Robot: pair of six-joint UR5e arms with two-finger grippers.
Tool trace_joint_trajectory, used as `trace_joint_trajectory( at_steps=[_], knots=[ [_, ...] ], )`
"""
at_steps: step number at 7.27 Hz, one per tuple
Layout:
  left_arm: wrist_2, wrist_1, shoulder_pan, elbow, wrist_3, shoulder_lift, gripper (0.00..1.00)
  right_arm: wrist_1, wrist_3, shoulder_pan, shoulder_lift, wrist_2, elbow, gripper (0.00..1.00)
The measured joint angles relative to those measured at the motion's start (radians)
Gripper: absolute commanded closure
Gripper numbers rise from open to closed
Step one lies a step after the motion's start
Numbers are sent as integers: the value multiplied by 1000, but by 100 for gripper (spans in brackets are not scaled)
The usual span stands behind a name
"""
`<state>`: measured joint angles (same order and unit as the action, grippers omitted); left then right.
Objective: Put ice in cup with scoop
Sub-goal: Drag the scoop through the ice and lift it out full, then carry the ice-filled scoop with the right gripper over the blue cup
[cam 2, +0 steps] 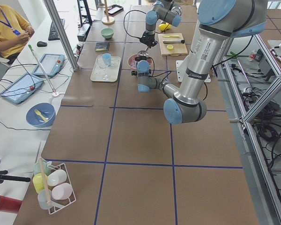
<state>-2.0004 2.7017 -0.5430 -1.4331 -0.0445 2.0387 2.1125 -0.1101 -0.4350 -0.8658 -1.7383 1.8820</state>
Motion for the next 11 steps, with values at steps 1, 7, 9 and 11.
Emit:
trace_joint_trajectory(
  at_steps=[1, 7, 9, 11],
  knots=[
    [0, 0, 0, 0, 0, 0, 0, -72, -23, -1, -26, -2, 4, 100],
    [0, 1, 0, 0, 0, 0, 0, -153, -89, -15, -74, -14, 152, 100],
    [0, 1, 0, 0, 0, 0, 0, -173, -150, -39, -81, -44, 178, 100],
    [0, 1, 0, 0, 0, 0, 0, -159, -196, -113, -81, -113, 172, 100]
  ],
)
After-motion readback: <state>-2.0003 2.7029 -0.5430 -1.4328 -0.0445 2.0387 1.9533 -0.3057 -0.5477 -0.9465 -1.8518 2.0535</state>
